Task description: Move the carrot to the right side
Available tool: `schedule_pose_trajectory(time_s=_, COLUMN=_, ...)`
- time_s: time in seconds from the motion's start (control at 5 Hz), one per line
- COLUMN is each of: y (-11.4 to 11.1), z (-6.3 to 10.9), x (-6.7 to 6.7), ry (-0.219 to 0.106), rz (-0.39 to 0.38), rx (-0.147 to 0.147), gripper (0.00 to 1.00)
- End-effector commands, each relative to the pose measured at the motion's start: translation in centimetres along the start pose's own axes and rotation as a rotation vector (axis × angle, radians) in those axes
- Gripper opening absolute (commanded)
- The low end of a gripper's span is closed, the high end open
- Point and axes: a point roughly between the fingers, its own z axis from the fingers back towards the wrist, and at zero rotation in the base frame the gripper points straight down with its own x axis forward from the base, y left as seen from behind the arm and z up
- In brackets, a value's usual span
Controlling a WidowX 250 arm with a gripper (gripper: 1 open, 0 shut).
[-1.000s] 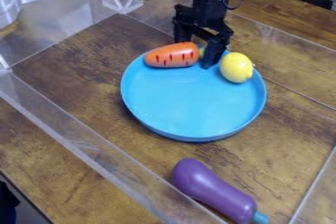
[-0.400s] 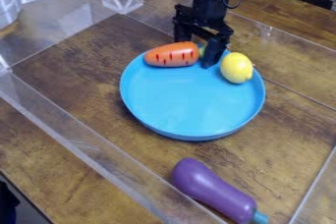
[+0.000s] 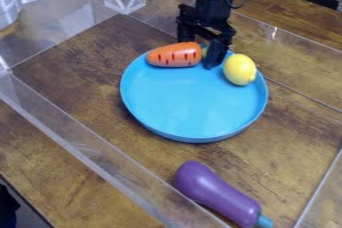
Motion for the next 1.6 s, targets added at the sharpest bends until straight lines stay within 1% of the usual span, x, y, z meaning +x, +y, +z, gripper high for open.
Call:
schedule_pose_trajectory(time_s=0.0, y=1.7, z=0.1, x=0.0, ry=-0.01, rz=0.023, rx=0.008, gripper=1.0)
schedule_pose_trajectory(time_s=0.2, y=1.3, z=0.3, x=-1.2, ry=-0.001, rz=0.075, rx=0.006, gripper=1.0)
schedule_pose_trajectory(time_s=0.6, y=1.5, z=0.3, x=-1.8, ry=0.025, rz=0.109, rx=0.009, gripper=1.0)
schedule_pose_trajectory(time_s=1.0, y=4.8, z=0.8, x=-2.2, ry=0.052, rz=0.15, rx=0.013, gripper=1.0)
schedule_pose_trajectory(time_s=1.2, y=6.3, z=1.1, x=-2.7, ry=0.062, rz=0.176, rx=0.009, gripper=1.0)
schedule_pose_trajectory(time_s=1.4, y=5.0, z=0.8, x=-1.8, ry=0.073, rz=0.201, rx=0.005, gripper=1.0)
